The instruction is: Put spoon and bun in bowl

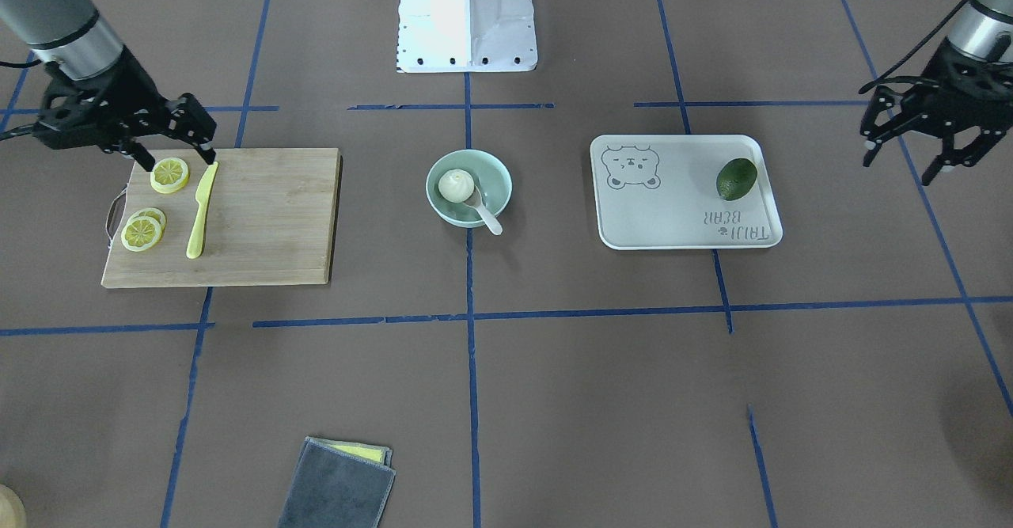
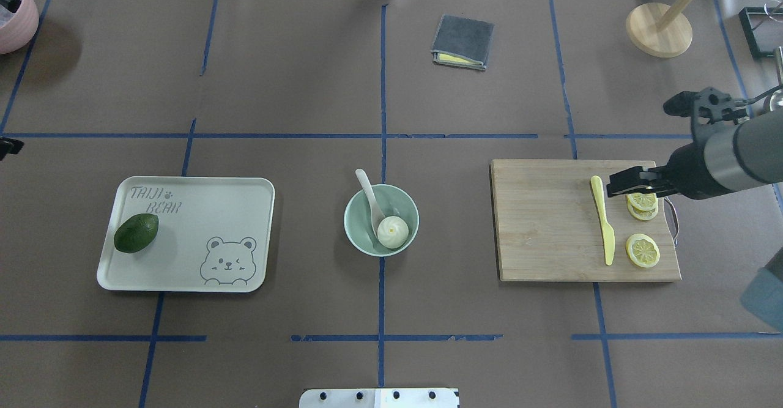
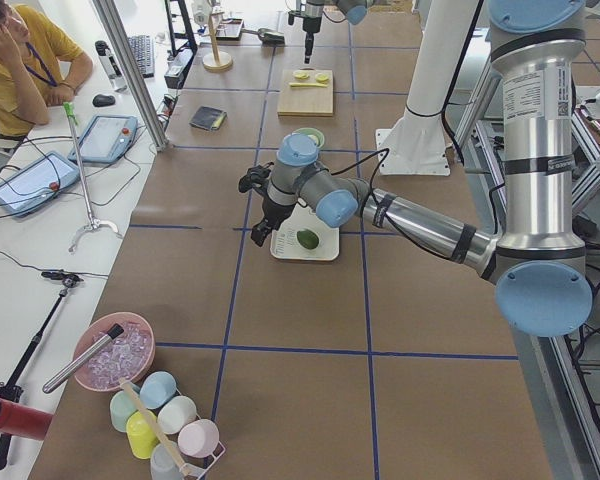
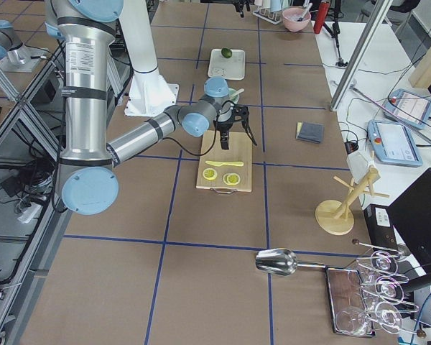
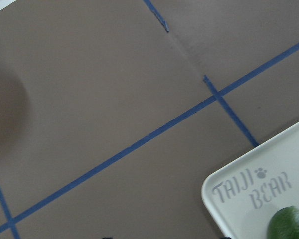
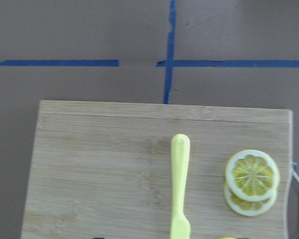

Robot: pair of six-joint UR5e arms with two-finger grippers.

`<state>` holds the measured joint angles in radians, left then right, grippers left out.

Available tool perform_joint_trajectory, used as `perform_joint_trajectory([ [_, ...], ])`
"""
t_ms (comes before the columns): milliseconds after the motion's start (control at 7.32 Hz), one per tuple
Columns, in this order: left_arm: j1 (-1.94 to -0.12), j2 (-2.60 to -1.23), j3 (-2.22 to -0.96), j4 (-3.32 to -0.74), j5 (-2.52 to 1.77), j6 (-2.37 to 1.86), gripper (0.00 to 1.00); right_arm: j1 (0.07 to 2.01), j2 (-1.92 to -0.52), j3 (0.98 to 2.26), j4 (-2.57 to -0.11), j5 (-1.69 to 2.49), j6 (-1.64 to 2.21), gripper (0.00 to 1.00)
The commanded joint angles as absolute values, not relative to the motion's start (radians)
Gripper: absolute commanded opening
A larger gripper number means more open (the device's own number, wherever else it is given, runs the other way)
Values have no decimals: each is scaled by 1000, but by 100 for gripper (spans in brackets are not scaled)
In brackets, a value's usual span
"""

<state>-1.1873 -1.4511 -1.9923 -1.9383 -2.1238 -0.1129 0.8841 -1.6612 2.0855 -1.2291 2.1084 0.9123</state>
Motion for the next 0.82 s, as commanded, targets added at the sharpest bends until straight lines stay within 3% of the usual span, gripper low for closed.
perform_joint_trajectory([
  [0, -1368, -1440, -1887, -1925, -2247, 90, 77, 1122, -1776, 2066, -1238, 2270, 583, 91],
  [273, -1416, -1419, -1815, -1925, -2351, 130, 80, 1308, -1801, 2039, -1355, 2356, 295, 90],
  [547, -1420, -1431, -1848, -1761, -2352, 133, 84, 1437, -1786, 1985, -1564, 2352, -69, 89],
  [683, -1449, -1425, -1848, -1725, -2353, 141, 97, 1449, -1784, 1959, -1587, 2353, -133, 90],
])
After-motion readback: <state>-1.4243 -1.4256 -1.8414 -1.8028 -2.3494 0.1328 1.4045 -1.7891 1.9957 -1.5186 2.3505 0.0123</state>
